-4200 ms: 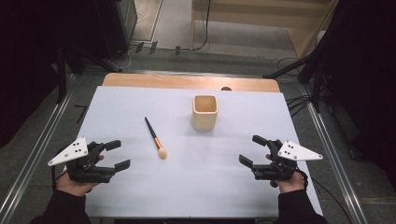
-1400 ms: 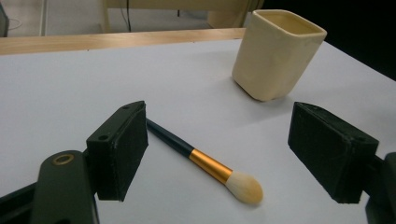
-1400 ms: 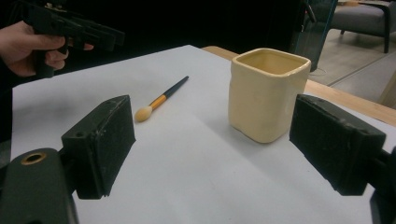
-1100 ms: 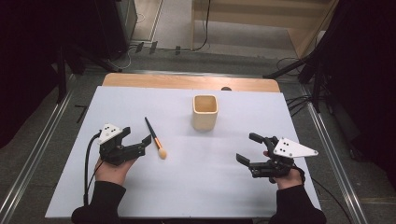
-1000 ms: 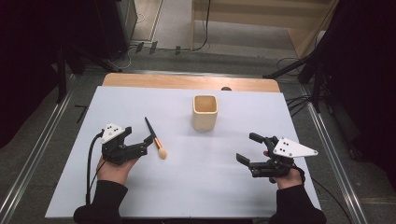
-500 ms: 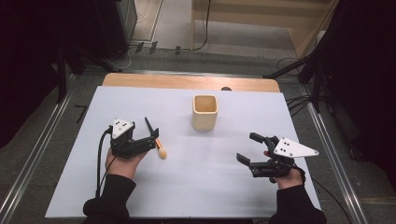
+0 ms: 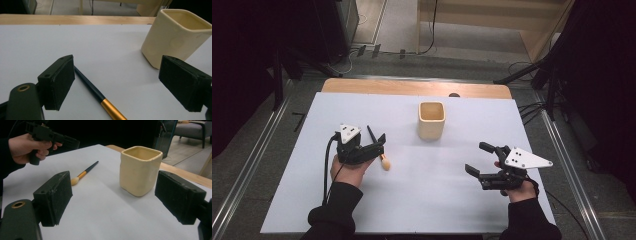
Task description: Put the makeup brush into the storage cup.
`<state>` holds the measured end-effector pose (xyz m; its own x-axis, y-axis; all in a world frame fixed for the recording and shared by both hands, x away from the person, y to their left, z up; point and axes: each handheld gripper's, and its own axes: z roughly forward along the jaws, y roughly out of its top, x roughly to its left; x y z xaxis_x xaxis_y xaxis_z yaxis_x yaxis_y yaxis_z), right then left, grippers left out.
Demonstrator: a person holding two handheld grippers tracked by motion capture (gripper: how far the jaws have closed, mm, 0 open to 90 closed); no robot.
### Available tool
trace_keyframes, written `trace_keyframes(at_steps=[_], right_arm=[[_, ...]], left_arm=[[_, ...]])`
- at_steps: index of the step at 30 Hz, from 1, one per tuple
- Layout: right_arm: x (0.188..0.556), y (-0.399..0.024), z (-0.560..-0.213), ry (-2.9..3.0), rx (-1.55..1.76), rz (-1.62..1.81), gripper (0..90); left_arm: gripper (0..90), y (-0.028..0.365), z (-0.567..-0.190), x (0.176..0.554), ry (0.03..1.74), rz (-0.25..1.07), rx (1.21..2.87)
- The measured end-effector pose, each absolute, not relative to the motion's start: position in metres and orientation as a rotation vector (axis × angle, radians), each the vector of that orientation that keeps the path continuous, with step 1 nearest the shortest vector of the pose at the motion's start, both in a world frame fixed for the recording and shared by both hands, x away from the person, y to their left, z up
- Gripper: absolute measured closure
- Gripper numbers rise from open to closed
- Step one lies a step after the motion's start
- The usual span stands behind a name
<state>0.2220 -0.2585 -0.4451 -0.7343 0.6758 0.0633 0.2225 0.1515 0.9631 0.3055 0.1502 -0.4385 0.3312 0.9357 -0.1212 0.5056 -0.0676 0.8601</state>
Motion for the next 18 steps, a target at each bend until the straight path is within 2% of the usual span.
trace_keyframes(at_steps=[6,10,18], right_arm=[[0.222,-0.259,-0.445,2.051,0.860,1.604,15.0],[0.221,-0.259,-0.445,2.053,0.861,1.605,15.0],[0.221,-0.259,-0.445,2.051,0.862,1.598,15.0]], left_arm=[[13.7,0.146,-0.438,0.314,1.381,0.563,1.744],[13.8,0.148,-0.441,0.320,1.458,0.465,1.737],[14.0,0.150,-0.442,0.330,1.558,0.404,1.759]])
